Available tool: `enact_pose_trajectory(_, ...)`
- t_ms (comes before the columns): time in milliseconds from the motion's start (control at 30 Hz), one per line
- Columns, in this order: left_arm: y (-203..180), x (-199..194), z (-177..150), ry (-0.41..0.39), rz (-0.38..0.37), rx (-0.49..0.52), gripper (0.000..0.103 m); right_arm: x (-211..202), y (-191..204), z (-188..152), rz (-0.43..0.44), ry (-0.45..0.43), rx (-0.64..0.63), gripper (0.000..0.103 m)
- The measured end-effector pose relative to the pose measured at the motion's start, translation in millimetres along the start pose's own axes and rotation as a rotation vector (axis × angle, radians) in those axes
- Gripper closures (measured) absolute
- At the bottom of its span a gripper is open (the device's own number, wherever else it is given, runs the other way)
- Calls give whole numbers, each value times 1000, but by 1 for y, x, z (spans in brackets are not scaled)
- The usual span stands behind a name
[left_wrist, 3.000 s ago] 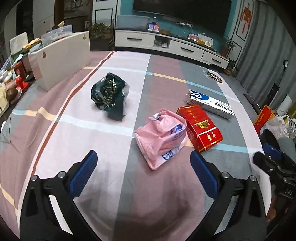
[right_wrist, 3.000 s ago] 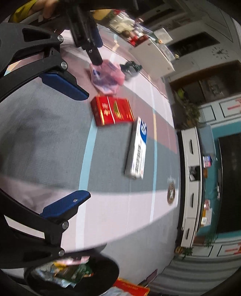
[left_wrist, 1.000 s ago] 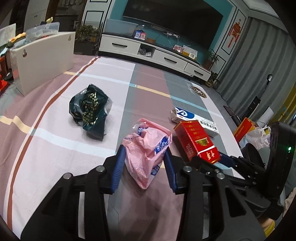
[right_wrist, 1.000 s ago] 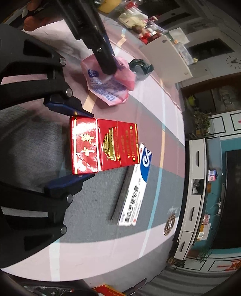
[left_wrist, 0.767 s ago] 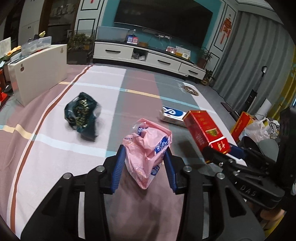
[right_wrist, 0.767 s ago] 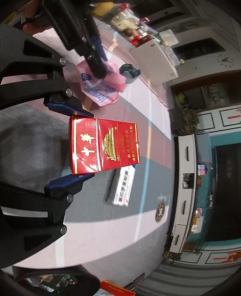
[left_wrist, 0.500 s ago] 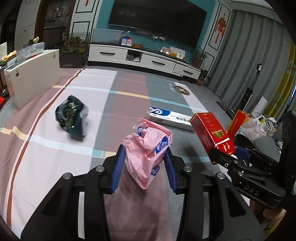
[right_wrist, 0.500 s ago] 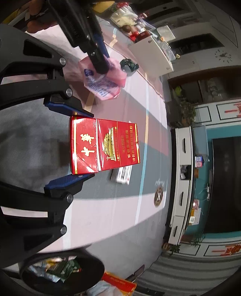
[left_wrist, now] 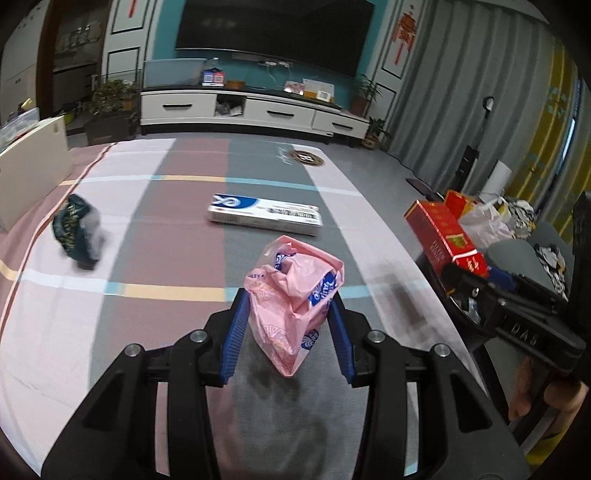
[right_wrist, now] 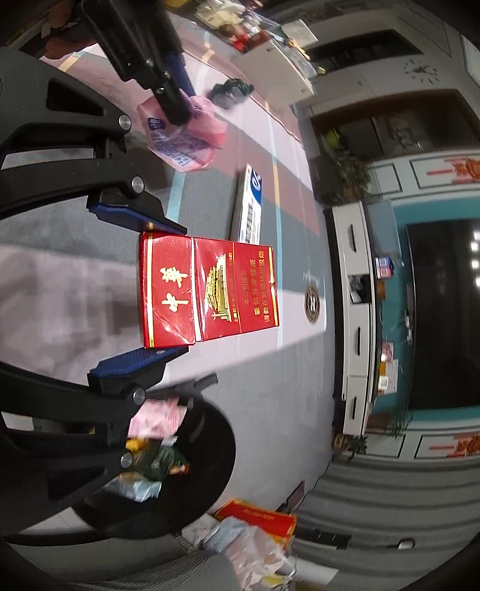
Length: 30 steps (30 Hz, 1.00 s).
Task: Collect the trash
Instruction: 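Lift the pink bag and red cigarette box and carry them over the black bin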
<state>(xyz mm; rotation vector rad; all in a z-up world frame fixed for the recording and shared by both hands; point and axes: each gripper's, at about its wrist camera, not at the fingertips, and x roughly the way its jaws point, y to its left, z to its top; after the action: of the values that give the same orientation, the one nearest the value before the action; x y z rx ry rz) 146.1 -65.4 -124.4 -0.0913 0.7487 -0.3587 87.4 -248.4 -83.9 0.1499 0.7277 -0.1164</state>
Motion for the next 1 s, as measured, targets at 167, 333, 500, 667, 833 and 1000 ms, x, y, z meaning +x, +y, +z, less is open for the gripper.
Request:
enact_pose_trajectory(167,-32,3,-1,8,-26,43,59,-13,-30,-2,-28,-18,55,47)
enact_pose_trajectory(333,-68,10,5,22,-72,81,59,-25,-56,-3,-51,-39,108,47)
enact_pose_trajectory(500,-113,21,11,25,-106,161,58,-36,-86,-6,-79,-57,158,46)
enact_pose_trajectory(667,-148,33,14,38,-135,210,58,-49,-115,-12,-114,-76,198,46)
enact_pose_trajectory(833,-181,44,17,47,-168,245,57,-56,-141,-19,-142,-79,242,46)
enact_pose_trajectory(1000,-206,61,21,70,-192,263,57,-57,-164,-23,-177,-76,286,46)
